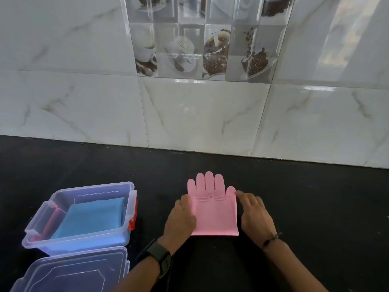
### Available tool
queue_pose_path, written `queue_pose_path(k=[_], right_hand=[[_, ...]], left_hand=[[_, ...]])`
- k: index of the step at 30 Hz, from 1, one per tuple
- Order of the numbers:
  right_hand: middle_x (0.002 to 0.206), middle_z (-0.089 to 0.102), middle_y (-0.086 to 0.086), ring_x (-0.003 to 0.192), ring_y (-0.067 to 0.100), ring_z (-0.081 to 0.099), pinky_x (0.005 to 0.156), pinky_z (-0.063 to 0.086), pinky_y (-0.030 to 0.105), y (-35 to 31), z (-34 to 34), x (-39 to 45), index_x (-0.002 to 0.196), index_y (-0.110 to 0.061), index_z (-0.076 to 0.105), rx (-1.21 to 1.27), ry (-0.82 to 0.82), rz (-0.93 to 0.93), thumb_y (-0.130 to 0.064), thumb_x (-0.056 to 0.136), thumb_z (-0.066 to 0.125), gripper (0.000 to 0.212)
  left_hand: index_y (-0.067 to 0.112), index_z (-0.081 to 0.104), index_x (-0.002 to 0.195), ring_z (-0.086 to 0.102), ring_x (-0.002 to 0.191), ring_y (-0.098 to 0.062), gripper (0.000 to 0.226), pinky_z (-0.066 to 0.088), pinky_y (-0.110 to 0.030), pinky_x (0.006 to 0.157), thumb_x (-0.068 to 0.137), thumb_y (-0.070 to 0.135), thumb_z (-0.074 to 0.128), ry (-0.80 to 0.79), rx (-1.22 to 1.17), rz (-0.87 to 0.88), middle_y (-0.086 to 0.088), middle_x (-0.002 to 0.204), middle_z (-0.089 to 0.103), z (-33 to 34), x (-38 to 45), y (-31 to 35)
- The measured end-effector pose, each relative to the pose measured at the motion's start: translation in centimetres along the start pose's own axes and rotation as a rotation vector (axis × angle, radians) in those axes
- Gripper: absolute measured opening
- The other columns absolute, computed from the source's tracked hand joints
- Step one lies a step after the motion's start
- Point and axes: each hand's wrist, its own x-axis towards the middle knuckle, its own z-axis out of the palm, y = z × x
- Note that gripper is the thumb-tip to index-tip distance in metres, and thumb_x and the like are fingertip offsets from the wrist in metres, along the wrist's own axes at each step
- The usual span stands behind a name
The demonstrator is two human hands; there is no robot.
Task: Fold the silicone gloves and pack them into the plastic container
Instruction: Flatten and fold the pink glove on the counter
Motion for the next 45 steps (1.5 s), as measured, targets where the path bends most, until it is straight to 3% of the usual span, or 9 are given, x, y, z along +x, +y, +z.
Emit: queue_pose_path(k=[4,11,15,19,24,30,34,38,45], right_hand=[[0.15,0.038,-0.001,0.141,0.03,0.029,0.111,0.012,0.044,1.9,-0.3,0.1,0.141,-0.03,0.037,-0.41,-0.132,-0.649,-0.013,0.079,0.061,0.068],[0.116,0.069,-0.014,0.115,0.013,0.062,0.098,0.043,0.039,1.9,-1.1,0.8,0.111,-0.035,0.068,-0.539,-0.091,-0.823,-0.043,0.058,0.076,0.054],[0.129,0.061,-0.004,0.127,0.01,0.05,0.116,0.028,0.029,1.5,0.3,0.4,0.117,-0.02,0.064,0.083,-0.13,-0.479,-0.005,0.086,0.054,0.036],[0.092,0.071,-0.005,0.093,0.01,0.065,0.081,0.054,0.022,0.6,0.2,-1.2,0.089,-0.026,0.069,0.697,-0.005,0.007,0.005,0.089,0.045,0.039],[0.087,0.071,0.001,0.082,0.013,0.067,0.067,0.055,0.025,0.0,-0.1,-3.7,0.078,-0.021,0.072,1.134,0.008,0.144,0.006,0.089,0.044,0.04],[0.114,0.06,-0.019,0.109,0.0,0.057,0.092,0.042,0.018,2.1,-0.2,-4.5,0.115,-0.031,0.054,0.778,-0.107,-0.027,-0.013,0.082,0.061,0.038],[0.092,0.05,-0.014,0.084,0.006,0.051,0.068,0.04,0.015,-0.4,0.1,-1.2,0.089,-0.029,0.052,0.483,0.039,0.097,-0.041,0.087,0.056,0.013],[0.095,0.055,0.011,0.084,0.026,0.057,0.068,0.047,0.033,-1.8,0.7,2.0,0.061,-0.013,0.05,0.39,0.046,0.408,-0.043,0.093,0.043,0.045],[0.111,0.055,0.013,0.081,0.021,0.05,0.068,0.043,0.031,-3.7,0.6,2.4,0.121,-0.007,0.046,0.271,-0.111,0.729,-0.051,0.092,0.035,0.054]], left_hand=[[0.021,0.043,0.139,0.035,0.139,-0.015,0.047,0.022,-0.025,0.118,0.094,0.006,0.046,0.052,0.341,0.482,0.003,0.149,0.04,0.1,0.5,-1.5],[0.027,0.021,0.149,-0.012,0.146,-0.013,0.071,-0.013,-0.03,0.114,0.09,-0.002,0.049,-0.138,0.481,0.586,0.006,0.162,0.0,0.9,1.6,-3.4],[0.028,0.021,0.15,0.003,0.15,-0.012,0.064,-0.008,-0.024,0.113,0.095,0.007,0.046,-0.21,0.361,0.491,0.008,0.161,0.01,0.2,1.9,-3.1],[0.038,0.027,0.142,0.032,0.141,-0.013,0.067,0.025,-0.031,0.116,0.089,0.007,0.053,-0.291,0.036,0.281,0.008,0.155,0.029,-0.1,0.4,-3.0],[0.027,0.046,0.132,0.05,0.126,-0.006,0.045,0.034,-0.002,0.09,0.09,0.025,0.06,-0.167,-0.135,0.234,0.01,0.138,0.053,1.2,-1.0,-1.9],[0.016,0.06,0.11,0.061,0.084,-0.004,0.017,0.048,-0.01,0.073,0.095,0.02,0.052,-0.023,-0.36,0.065,-0.001,0.105,0.069,1.6,-0.8,-1.1],[0.013,0.055,0.083,0.048,0.065,-0.006,0.025,0.038,-0.015,0.058,0.096,0.034,0.047,0.05,-0.513,-0.032,0.002,0.076,0.055,1.2,0.5,0.6],[0.013,0.053,0.087,0.053,0.077,-0.013,0.023,0.043,-0.027,0.071,0.096,0.033,0.046,0.02,-0.275,-0.117,-0.003,0.089,0.055,0.7,3.0,2.8],[0.004,0.052,0.125,0.056,0.116,-0.028,0.044,0.046,-0.032,0.094,0.092,0.033,0.048,-0.115,0.055,-0.313,-0.012,0.127,0.056,-0.6,4.5,4.9]])
